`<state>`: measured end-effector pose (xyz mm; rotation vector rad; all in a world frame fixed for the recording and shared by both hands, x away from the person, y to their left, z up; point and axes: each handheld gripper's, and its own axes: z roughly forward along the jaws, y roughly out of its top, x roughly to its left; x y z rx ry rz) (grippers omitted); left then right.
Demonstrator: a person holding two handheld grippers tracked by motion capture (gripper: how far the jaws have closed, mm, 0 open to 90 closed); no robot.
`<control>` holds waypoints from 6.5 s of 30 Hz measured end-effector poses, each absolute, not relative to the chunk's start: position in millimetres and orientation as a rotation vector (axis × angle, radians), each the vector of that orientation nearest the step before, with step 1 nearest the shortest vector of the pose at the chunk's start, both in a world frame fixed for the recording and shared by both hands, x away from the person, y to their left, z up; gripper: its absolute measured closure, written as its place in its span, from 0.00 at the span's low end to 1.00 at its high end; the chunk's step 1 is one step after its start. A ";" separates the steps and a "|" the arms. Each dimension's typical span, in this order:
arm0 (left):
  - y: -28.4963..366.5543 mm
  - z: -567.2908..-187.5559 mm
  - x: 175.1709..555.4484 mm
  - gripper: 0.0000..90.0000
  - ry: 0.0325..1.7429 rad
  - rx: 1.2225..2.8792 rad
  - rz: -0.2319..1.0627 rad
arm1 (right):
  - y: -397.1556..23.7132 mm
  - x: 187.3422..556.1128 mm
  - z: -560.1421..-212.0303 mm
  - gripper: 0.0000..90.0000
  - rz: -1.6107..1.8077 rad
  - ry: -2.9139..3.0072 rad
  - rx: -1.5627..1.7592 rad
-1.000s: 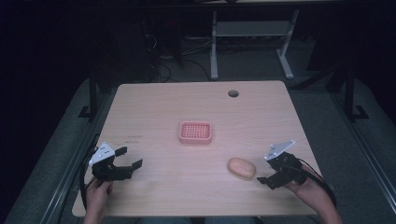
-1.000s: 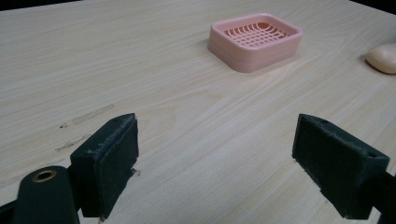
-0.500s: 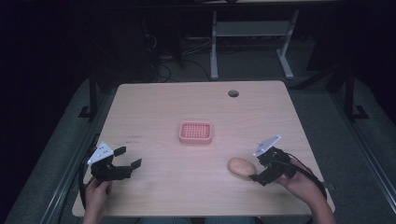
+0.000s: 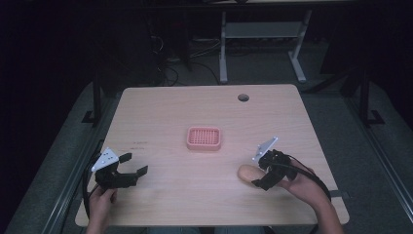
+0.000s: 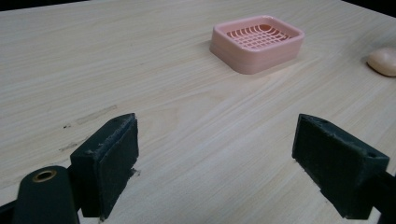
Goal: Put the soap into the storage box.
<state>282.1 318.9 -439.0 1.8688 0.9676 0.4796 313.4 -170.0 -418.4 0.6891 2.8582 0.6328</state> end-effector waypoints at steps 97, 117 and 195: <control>321.2 -437.8 282.2 0.16 0.984 1.836 0.473 | -125.8 361.4 -409.7 0.35 0.578 2.979 0.619; 321.4 -437.8 282.5 0.16 0.984 1.838 0.477 | -107.5 375.5 -399.2 0.35 0.583 3.001 0.571; 317.3 -437.4 284.0 0.16 0.972 1.849 0.473 | -37.7 448.9 -356.6 0.35 0.673 2.996 0.396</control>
